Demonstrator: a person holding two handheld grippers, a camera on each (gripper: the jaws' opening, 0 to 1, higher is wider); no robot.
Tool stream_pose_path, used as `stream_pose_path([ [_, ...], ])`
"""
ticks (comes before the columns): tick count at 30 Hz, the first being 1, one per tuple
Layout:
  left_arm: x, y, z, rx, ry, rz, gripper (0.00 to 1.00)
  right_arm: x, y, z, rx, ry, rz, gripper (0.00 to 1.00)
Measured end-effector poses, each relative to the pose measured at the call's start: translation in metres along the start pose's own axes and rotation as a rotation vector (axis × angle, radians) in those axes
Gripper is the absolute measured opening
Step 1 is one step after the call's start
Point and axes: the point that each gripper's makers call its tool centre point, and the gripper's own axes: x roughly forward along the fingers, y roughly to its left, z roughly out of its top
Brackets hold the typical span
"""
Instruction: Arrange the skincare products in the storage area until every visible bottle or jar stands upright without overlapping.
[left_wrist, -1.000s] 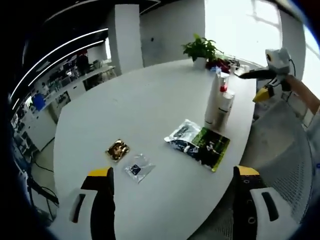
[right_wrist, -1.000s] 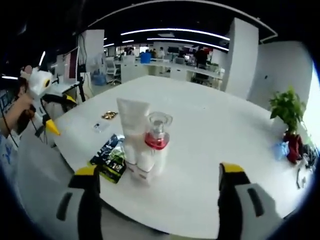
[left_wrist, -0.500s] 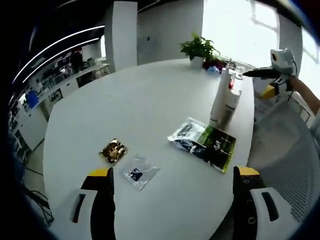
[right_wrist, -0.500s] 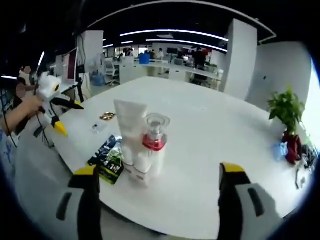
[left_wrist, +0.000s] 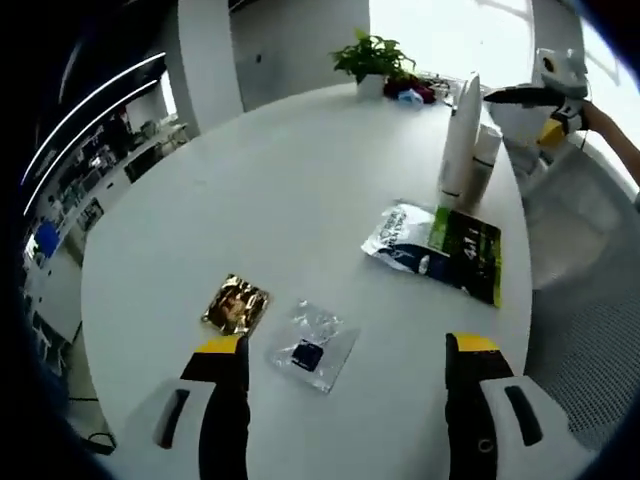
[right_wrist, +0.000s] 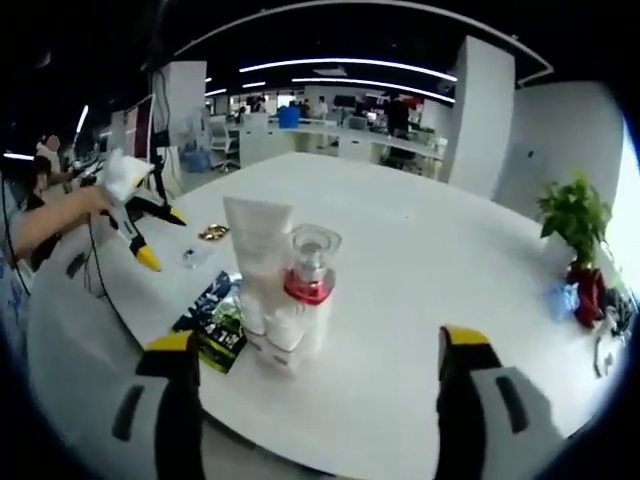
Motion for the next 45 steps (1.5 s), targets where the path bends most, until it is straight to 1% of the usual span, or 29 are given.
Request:
stream_pose_path([
  [4, 0.009, 0.006, -0.002, 0.048, 0.025, -0.007, 0.73, 0.0, -0.001, -0.002, 0.007, 0.005, 0.0, 1.0],
  [7, 0.013, 0.005, -0.001, 0.057, 0.024, -0.044, 0.66, 0.0, -0.002, -0.003, 0.021, 0.006, -0.004, 1.0],
  [11, 0.018, 0.01, -0.003, 0.051, 0.051, -0.065, 0.58, -0.001, -0.002, -0.005, 0.022, 0.011, -0.006, 1.0],
  [13, 0.021, 0.011, -0.005, 0.05, 0.063, -0.076, 0.57, -0.001, -0.002, -0.006, 0.025, 0.011, -0.006, 1.0],
  [17, 0.025, 0.015, -0.014, 0.072, 0.108, -0.086, 0.54, -0.001, -0.002, -0.008, 0.031, 0.017, -0.006, 1.0],
  [20, 0.028, 0.018, -0.016, 0.065, 0.115, -0.095, 0.54, -0.002, -0.002, -0.009, 0.035, 0.019, -0.01, 1.0],
  [24, 0.033, 0.019, -0.024, 0.065, 0.143, -0.114, 0.52, -0.003, -0.002, -0.009, 0.04, 0.019, -0.01, 1.0],
  [27, 0.035, 0.02, -0.026, 0.064, 0.155, -0.117, 0.52, -0.003, -0.002, -0.011, 0.042, 0.023, -0.012, 1.0],
  [28, 0.036, 0.021, -0.024, 0.082, 0.145, -0.12, 0.52, -0.003, -0.002, -0.011, 0.044, 0.023, -0.011, 1.0],
  [33, 0.037, 0.023, -0.024, 0.074, 0.158, -0.12, 0.49, -0.003, -0.001, -0.012, 0.042, 0.027, -0.009, 1.0],
  [38, 0.037, 0.024, -0.024, 0.069, 0.156, -0.116, 0.48, -0.003, -0.001, -0.011, 0.046, 0.026, -0.011, 1.0],
  [39, 0.037, 0.024, -0.024, 0.066, 0.156, -0.114, 0.46, -0.003, 0.0, -0.012, 0.046, 0.028, -0.012, 1.0],
  [41, 0.037, 0.024, -0.023, 0.063, 0.154, -0.115, 0.38, -0.003, 0.0, -0.012, 0.045, 0.03, -0.011, 1.0],
  [45, 0.037, 0.023, -0.023, 0.063, 0.156, -0.117, 0.38, -0.005, 0.001, -0.013, 0.047, 0.029, -0.015, 1.0],
])
